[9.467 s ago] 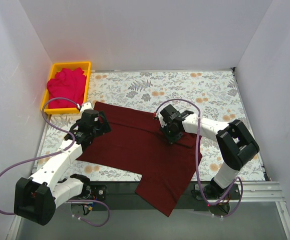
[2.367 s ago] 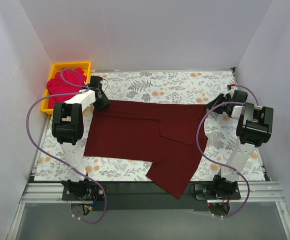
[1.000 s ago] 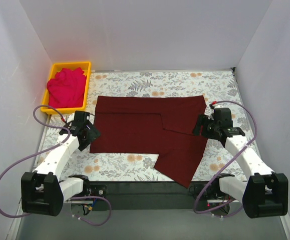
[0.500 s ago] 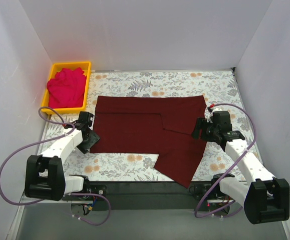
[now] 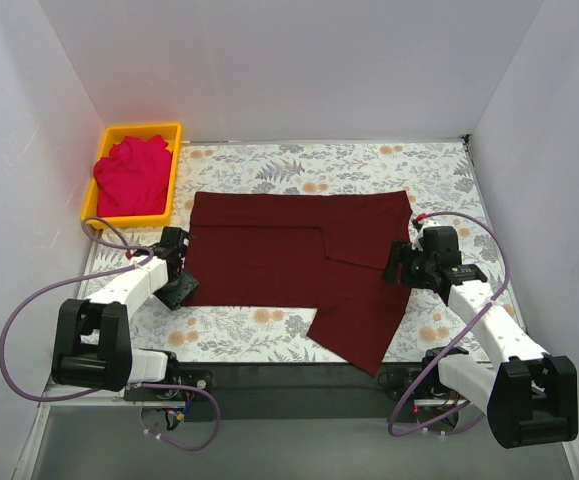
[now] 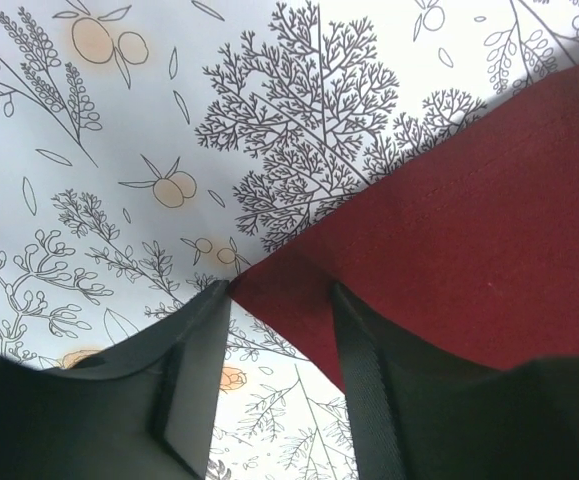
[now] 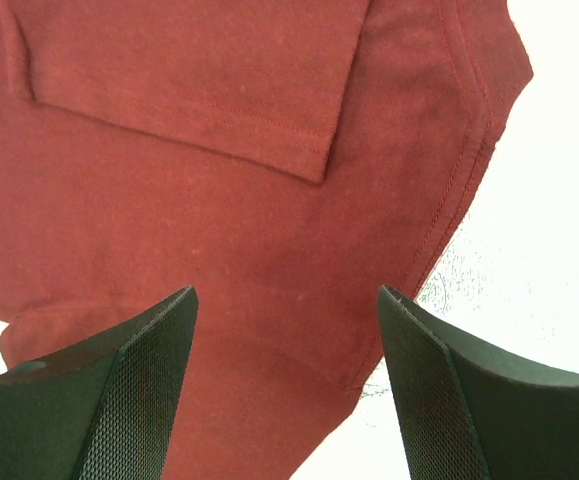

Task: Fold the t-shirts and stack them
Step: Fold the tshirt

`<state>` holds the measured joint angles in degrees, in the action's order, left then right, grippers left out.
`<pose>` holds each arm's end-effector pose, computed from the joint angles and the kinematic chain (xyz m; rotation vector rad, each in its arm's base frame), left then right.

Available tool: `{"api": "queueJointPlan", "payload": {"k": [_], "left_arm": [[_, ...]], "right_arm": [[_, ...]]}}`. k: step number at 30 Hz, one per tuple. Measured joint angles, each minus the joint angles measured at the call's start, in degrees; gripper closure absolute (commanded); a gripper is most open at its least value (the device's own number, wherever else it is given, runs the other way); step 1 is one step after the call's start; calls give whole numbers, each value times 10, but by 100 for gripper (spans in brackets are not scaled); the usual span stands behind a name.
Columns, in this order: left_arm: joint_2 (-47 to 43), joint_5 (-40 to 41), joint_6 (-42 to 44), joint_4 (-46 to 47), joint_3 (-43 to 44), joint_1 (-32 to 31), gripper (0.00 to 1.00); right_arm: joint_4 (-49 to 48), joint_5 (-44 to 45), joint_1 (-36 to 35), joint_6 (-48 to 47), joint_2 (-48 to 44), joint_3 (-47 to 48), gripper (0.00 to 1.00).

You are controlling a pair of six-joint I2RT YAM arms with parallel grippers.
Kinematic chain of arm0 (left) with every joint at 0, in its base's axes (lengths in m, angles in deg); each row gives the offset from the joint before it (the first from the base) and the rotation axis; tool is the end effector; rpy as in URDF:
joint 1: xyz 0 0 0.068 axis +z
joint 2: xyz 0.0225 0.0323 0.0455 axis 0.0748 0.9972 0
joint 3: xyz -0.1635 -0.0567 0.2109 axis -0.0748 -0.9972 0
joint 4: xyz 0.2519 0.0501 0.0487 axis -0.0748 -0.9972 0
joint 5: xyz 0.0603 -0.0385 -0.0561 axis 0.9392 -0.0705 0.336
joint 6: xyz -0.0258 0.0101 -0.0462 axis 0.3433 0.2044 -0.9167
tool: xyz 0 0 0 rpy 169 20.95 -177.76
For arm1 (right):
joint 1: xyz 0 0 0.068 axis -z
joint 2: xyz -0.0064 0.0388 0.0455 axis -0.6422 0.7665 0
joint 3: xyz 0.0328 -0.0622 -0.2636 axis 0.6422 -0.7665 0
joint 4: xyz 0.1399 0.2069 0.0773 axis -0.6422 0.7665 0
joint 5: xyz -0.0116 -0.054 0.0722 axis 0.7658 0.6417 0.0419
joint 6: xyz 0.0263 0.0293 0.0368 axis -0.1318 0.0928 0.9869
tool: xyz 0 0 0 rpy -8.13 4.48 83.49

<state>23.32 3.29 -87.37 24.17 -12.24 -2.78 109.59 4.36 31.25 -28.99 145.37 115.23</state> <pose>0.2025 -0.0149 0.1588 -1.9592 2.0372 0.1055 0.2003 0.0335 0.2047 0.0957 2.4115 0.2888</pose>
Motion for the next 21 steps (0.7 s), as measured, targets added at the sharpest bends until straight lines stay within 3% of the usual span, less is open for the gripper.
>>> {"api": "queueJointPlan", "payload": {"k": [9, 21], "left_arm": [[1, 4, 3, 8, 0, 0, 100], [-12, 2, 17, 18, -10, -9, 100]], "right_arm": [[28, 22, 0, 5, 0, -7, 23], [129, 71, 0, 45, 0, -7, 45]]}}
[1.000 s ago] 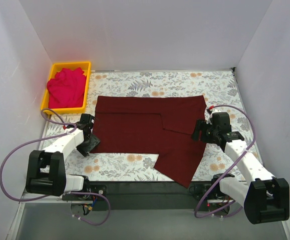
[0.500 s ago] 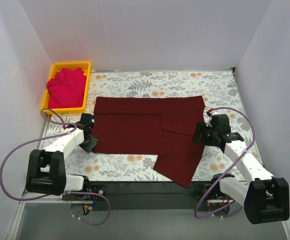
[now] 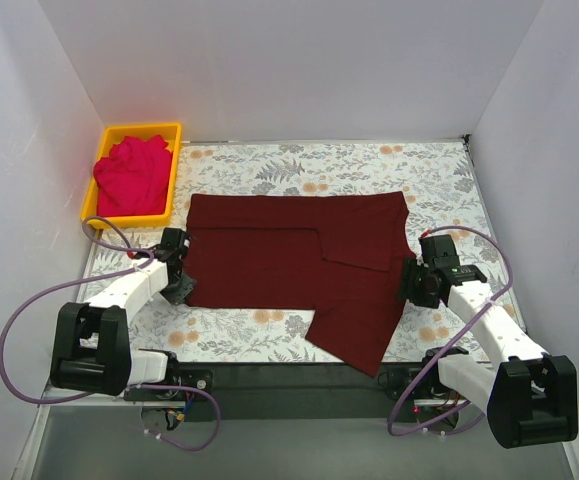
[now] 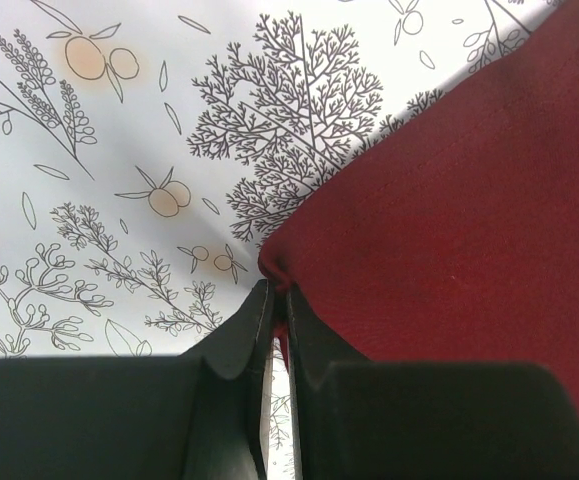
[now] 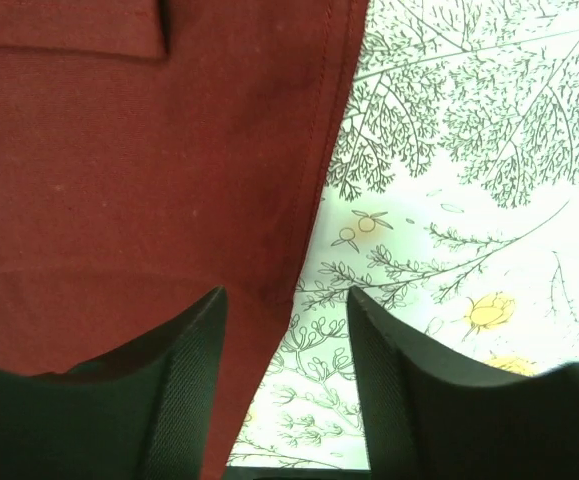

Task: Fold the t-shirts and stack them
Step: Fold the tshirt

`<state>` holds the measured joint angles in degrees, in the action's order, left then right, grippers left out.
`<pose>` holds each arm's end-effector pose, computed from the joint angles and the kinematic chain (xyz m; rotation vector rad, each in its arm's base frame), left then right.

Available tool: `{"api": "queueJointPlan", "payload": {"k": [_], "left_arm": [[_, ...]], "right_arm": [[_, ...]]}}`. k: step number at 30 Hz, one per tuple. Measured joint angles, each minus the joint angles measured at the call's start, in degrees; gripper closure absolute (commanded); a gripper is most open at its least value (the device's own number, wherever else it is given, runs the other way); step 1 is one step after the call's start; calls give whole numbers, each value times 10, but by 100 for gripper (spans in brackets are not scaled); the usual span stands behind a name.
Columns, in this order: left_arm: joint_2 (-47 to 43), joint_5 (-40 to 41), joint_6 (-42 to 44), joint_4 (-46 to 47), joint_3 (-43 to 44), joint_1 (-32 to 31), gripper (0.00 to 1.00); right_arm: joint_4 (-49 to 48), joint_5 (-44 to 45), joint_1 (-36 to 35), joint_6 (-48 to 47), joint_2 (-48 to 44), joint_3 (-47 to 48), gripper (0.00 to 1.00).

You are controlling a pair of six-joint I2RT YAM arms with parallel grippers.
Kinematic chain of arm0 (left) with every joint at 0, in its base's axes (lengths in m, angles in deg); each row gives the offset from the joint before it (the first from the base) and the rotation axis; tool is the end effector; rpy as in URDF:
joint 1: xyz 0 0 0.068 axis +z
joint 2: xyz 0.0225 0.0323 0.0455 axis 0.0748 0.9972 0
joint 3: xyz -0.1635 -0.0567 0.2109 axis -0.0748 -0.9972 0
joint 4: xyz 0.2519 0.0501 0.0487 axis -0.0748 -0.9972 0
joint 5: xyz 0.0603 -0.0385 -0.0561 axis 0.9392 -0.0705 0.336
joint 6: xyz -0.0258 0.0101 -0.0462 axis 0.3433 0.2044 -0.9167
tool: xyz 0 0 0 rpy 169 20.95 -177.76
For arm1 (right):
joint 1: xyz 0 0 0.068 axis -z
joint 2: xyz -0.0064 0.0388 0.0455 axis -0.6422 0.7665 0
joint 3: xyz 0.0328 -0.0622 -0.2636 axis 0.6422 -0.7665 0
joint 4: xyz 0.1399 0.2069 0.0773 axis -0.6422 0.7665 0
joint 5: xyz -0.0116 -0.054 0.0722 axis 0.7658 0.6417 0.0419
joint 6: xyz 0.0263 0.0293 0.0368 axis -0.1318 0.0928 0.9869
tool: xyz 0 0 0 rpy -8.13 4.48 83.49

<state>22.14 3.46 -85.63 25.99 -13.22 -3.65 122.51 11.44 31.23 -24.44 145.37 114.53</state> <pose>0.2012 -0.0177 0.1589 -1.9023 2.0592 0.0727 0.1795 0.0259 0.1864 0.2646 2.6242 0.1118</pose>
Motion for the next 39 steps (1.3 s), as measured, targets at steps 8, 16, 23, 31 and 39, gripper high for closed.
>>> {"api": "queueJointPlan", "payload": {"k": [8, 16, 23, 31, 39], "left_arm": [[-10, 0, 1, 6, -7, -2, 100], [-14, 0, 0, 9, -10, -2, 100], [-16, 0, -1, 11, -11, -2, 100], [-18, -10, 7, -7, 2, 0, 100], [-18, -11, 30, -31, 75, 8, 100]], "right_arm": [[0, -15, 0, 31, 23, -2, 56], [-26, -30, 0, 49, 33, -30, 61], [-42, -34, 0, 59, 38, -35, 98], [-25, -33, 0, 57, 28, -25, 99], [-6, -41, 2, 43, 46, 53, 99]]}}
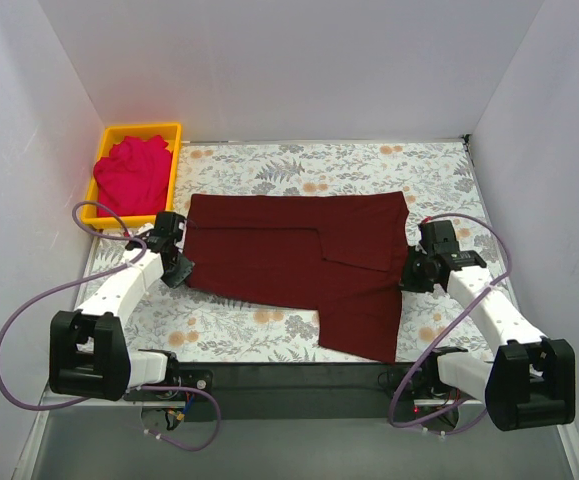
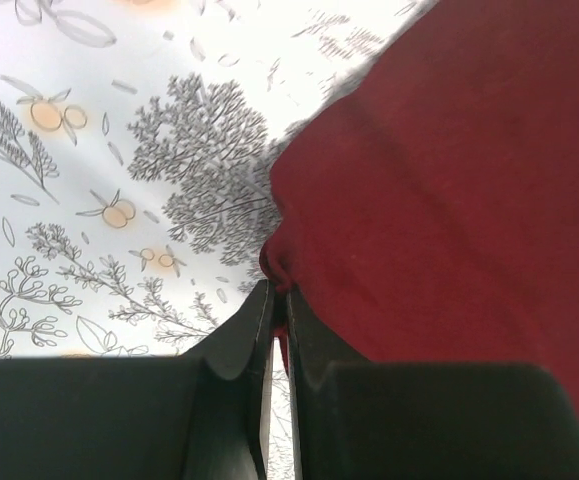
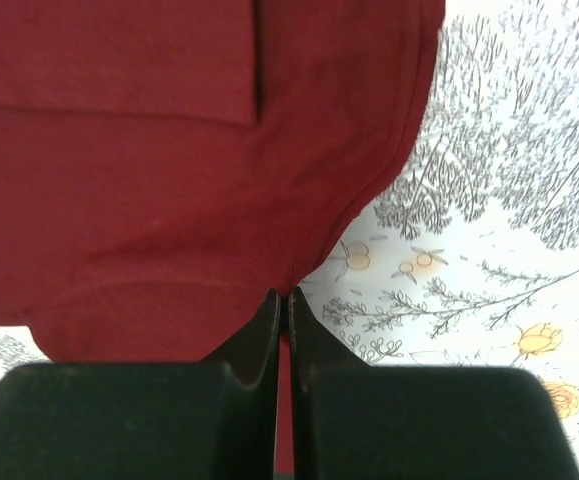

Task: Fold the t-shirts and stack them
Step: Fold the tshirt

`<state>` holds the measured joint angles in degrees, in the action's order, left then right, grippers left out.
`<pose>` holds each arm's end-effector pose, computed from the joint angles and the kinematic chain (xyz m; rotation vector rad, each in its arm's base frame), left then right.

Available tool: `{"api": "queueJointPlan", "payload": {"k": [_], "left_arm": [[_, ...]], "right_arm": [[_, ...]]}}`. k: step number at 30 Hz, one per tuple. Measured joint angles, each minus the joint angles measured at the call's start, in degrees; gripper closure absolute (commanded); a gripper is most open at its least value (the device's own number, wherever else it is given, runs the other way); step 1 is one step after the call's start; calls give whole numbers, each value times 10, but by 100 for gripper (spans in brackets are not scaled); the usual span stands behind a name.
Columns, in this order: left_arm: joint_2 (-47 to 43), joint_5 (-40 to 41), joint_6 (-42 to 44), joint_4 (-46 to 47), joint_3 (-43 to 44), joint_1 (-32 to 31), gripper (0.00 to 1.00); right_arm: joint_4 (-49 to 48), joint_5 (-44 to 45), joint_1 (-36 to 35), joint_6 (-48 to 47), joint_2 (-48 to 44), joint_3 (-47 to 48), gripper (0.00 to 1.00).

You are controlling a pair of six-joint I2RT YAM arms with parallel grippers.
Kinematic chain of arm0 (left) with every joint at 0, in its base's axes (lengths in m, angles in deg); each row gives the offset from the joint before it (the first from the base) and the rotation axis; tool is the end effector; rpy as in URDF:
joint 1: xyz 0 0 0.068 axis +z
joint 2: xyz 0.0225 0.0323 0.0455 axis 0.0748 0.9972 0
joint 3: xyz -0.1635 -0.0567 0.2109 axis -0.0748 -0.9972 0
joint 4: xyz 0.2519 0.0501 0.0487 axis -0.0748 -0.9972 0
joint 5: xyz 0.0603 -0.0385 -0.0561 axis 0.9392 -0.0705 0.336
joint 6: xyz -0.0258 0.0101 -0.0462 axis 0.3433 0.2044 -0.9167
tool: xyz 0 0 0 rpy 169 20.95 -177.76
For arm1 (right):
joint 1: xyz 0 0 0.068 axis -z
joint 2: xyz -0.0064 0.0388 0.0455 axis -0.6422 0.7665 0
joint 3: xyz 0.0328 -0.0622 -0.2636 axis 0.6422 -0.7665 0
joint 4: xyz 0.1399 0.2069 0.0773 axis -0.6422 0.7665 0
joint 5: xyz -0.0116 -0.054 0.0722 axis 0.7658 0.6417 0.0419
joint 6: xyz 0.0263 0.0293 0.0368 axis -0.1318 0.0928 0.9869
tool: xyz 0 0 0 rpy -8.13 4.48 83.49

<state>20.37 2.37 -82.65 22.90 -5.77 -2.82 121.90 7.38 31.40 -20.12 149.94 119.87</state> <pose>0.2182 -0.0175 0.1973 -1.8411 2.0423 -0.0419 0.2004 0.0311 0.2012 0.3417 2.6072 0.2348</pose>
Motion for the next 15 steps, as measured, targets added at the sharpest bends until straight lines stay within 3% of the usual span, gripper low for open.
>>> {"api": "queueJointPlan", "payload": {"k": [15], "left_arm": [[86, -5, 34, -4, 108, 17, 100]], "right_arm": [[14, -28, 46, -44, 119, 142, 99]]}}
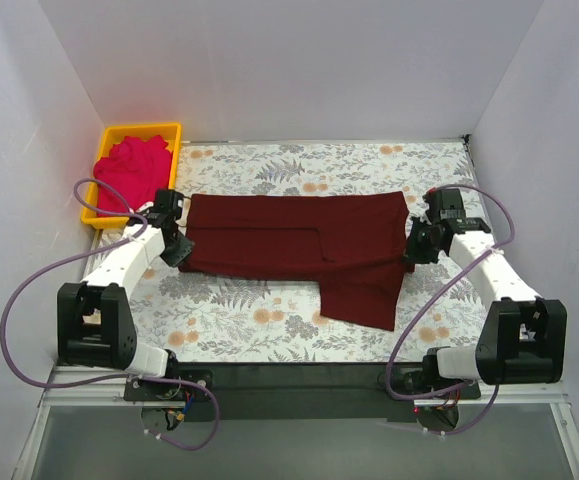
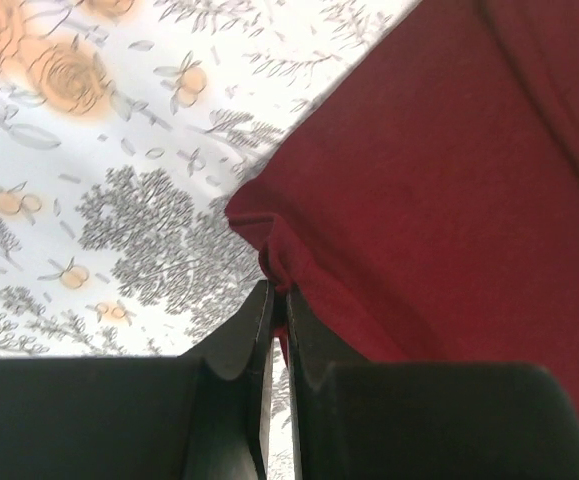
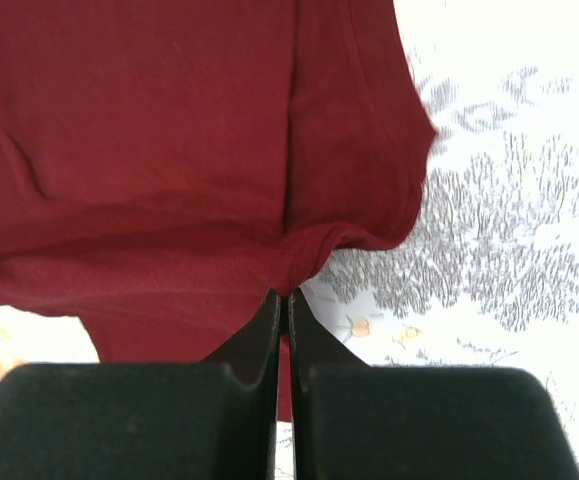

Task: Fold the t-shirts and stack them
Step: Fold the tshirt

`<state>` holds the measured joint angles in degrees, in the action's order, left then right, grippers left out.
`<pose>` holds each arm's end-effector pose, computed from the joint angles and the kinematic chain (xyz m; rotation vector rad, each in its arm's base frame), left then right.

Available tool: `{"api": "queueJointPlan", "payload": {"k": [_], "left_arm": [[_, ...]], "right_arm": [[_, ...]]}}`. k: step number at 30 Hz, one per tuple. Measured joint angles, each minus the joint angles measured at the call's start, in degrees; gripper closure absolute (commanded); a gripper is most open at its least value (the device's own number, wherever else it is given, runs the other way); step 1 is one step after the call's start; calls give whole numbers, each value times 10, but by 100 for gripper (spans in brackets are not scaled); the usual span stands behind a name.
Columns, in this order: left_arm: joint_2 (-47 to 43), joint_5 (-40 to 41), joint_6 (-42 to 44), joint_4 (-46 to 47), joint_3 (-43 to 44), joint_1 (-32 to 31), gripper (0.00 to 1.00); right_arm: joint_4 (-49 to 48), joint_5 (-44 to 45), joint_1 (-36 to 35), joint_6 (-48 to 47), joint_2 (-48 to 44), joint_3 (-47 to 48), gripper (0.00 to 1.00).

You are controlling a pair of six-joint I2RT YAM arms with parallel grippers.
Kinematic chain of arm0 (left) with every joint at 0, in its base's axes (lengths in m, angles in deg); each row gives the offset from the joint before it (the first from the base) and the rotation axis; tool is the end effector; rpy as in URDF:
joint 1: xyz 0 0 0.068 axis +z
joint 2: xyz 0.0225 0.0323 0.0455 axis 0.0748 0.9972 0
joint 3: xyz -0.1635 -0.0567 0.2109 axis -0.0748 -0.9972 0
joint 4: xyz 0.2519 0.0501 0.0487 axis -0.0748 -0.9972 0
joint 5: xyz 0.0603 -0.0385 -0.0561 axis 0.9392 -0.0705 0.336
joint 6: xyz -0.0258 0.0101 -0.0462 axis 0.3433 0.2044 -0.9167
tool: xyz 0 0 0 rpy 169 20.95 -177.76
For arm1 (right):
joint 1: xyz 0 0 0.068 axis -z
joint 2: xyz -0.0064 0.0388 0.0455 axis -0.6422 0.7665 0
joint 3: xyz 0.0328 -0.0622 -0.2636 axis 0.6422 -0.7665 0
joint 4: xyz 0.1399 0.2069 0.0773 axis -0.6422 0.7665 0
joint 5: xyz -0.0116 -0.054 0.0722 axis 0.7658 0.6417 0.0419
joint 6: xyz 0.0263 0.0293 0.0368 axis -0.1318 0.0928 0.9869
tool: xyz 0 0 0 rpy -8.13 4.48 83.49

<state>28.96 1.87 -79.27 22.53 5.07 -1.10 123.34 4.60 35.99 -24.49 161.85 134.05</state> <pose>0.2629 -0.0155 0.2164 -1.8029 2.0525 -0.0586 0.2564 0.0204 0.2315 0.3265 2.5915 0.2463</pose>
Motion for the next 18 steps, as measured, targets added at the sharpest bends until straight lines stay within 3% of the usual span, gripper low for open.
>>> {"api": "queueJointPlan", "payload": {"k": [9, 18], "left_arm": [[74, 0, 21, 19, 53, 0, 100], [133, 12, 40, 44, 94, 0, 100]], "right_arm": [[-3, -14, 7, -14, 96, 89, 99], [-5, -17, 10, -20, 150, 111, 99]]}}
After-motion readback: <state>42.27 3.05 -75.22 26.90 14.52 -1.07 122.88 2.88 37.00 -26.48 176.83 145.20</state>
